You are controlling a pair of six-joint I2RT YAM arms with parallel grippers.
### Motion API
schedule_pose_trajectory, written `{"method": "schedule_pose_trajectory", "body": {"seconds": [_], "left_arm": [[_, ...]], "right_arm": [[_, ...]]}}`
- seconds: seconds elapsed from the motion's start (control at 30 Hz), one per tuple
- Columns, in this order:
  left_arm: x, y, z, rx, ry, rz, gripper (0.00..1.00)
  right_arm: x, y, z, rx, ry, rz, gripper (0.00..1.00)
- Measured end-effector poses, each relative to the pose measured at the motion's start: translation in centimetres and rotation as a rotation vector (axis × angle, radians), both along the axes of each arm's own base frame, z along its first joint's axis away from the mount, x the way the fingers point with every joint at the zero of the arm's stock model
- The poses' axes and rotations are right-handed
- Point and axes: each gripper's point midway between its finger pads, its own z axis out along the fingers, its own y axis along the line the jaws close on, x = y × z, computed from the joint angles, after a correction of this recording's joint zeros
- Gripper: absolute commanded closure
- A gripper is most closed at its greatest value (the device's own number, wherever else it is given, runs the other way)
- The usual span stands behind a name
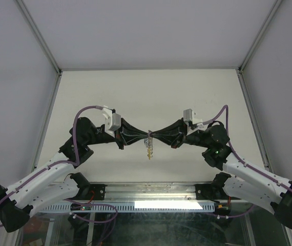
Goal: Put the keys on the keyring
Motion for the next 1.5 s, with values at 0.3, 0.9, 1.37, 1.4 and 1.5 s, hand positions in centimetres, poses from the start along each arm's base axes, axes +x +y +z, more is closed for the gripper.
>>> {"method": "schedule_pose_trajectory", "body": {"seconds": [0.3, 0.9, 1.37, 1.4, 1.5], "left_arm": [[0.0, 0.0, 0.0, 0.000, 0.000, 0.000, 1.00], [0.2, 0.4, -1.0, 0.146, -0.026, 0.002, 1.00], [0.7, 0.6, -3.1, 0.378, -0.051, -0.051, 1.00], [0.7, 0.6, -3.2, 0.390, -0.053, -0.054, 1.00], [0.6, 0.8, -3.6, 0.418, -0.058, -0.063, 1.00]], "right_arm": [[0.0, 0.0, 0.0, 0.001, 0.003, 0.002, 1.00], [-0.1, -0.7, -1.0, -0.118, -0.026, -0.023, 0.71], [0.4, -0.1, -2.2, -0.383, -0.079, 0.035, 0.59], [0.4, -0.2, -2.4, -0.397, -0.082, 0.039, 0.59], [0.3, -0.2, -3.3, -0.440, -0.077, 0.055, 0.59]]}}
